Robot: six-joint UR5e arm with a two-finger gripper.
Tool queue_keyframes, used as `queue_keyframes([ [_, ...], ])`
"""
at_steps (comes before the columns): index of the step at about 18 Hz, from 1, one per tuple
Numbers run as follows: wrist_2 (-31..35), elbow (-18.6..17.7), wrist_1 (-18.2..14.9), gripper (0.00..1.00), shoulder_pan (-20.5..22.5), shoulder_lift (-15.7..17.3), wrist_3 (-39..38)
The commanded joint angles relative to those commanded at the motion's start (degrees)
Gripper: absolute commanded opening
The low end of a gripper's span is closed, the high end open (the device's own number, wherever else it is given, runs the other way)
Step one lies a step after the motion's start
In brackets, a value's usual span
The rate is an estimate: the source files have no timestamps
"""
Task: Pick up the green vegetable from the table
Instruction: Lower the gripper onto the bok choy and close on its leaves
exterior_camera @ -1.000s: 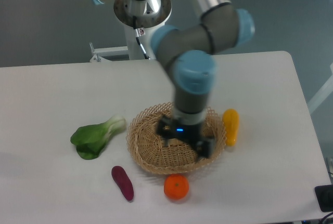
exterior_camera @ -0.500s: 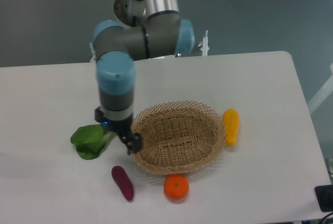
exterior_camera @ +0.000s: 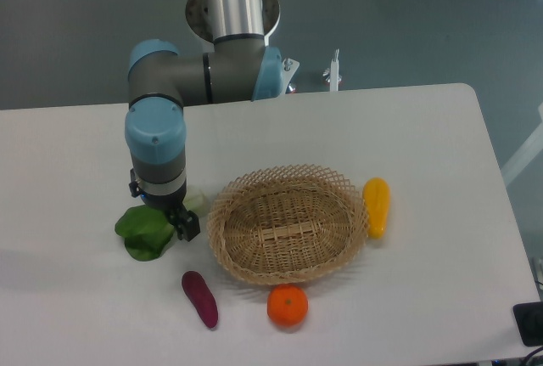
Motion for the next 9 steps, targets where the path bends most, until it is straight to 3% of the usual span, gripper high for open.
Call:
queue_keyframes([
  [9, 2.11, -1.15, 0.26, 1.0, -0.88, -2.37, -3.51],
])
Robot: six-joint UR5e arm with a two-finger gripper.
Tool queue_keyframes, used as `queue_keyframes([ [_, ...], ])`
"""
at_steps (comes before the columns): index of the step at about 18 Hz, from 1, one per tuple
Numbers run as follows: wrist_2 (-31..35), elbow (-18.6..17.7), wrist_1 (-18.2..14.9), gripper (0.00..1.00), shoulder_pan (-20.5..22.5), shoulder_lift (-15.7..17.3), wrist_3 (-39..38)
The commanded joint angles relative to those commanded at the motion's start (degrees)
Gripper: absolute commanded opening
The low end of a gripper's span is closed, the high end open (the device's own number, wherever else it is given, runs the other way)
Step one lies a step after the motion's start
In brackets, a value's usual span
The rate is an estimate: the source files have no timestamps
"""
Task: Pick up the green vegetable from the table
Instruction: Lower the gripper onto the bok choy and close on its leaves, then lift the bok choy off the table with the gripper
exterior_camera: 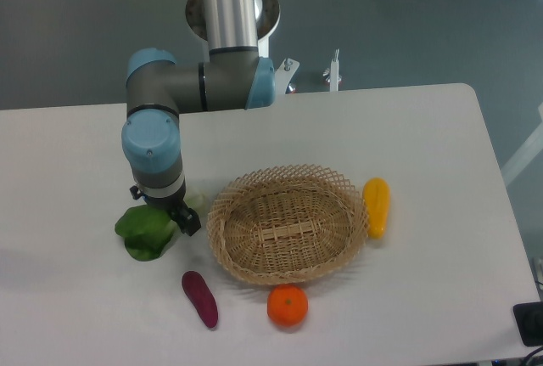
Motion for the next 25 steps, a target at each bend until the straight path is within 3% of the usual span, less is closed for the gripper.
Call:
queue_keyframes([
  [14, 0.71, -0.18, -0.17, 1.0, -0.79, -1.85, -3.34],
  [15, 0.97, -0.18, -0.26, 0.96, -0.71, -1.76, -3.34],
  [18, 2.02, -0.53, -0.09, 0.66, -1.23, -1.76, -3.52],
  [22, 2.11, -0.53, -0.35, 0.37, -1.32, -1.76, -3.6],
  [25, 1.68, -0.44, -0.61, 0.25, -1.58, -1.32, -4.39],
])
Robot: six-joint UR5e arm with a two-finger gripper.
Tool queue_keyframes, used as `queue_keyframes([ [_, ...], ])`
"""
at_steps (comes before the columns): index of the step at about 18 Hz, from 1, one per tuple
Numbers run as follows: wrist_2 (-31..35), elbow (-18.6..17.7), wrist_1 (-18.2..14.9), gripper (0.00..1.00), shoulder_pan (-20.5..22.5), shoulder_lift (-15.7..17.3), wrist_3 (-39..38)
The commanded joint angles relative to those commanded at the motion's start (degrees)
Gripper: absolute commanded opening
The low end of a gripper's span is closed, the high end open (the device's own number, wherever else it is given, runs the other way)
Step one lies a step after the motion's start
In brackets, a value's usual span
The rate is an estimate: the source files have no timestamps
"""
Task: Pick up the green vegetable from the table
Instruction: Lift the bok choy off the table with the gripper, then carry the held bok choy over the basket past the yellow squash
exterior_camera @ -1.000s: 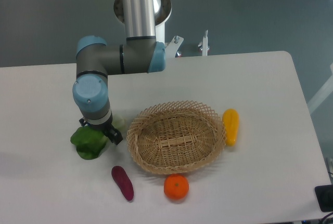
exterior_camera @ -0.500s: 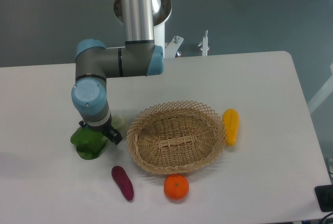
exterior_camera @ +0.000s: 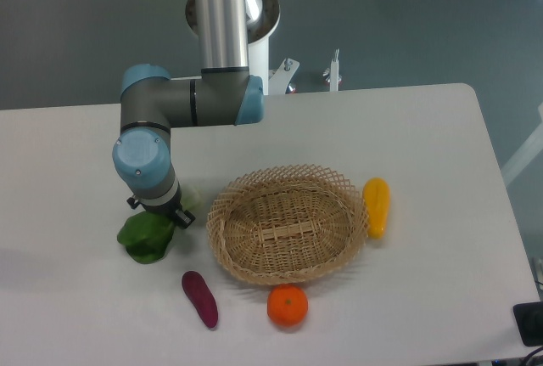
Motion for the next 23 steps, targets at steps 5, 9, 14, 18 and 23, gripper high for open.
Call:
queue_keyframes([
  [5, -1.4, 0.88, -0.44, 0.25, 0.35, 2.02, 0.17],
  [9, -5.09, 2.11, -0.7, 0.25, 1.84, 3.69, 0.08],
  [14, -5.98, 4.57, -0.88, 0.25, 3.07, 3.87, 0.17],
  [18, -6.15, 7.37, -5.17, 0.25, 6.49, 5.18, 0.96],
  [23, -6.24, 12.91, -10.28, 0.25, 12.2, 5.19, 4.21],
])
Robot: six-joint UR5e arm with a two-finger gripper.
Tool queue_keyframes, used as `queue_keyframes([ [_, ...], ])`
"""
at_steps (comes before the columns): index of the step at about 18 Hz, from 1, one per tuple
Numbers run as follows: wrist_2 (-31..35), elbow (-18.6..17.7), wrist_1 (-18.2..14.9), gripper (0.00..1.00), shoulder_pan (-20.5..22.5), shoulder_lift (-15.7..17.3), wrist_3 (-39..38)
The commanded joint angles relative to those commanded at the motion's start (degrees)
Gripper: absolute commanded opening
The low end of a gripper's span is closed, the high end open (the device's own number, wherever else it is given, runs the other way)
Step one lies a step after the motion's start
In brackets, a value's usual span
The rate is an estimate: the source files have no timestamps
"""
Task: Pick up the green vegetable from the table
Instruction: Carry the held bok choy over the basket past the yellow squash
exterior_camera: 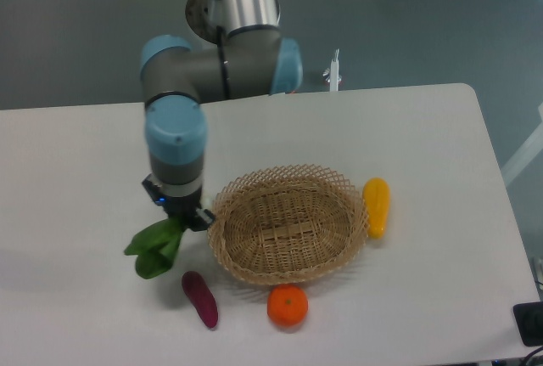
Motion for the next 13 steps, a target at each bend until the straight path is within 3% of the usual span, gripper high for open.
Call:
queue_keyframes([
  [3, 0.17, 2.29, 0.0, 0.25, 2.81, -0.52, 1.67],
  [8, 0.53, 8.52, 0.0, 0.26, 6.77, -4.12, 4.13],
  [13, 1.75, 12.3, 0.52, 0.26, 11.25, -6.94, 8.52],
])
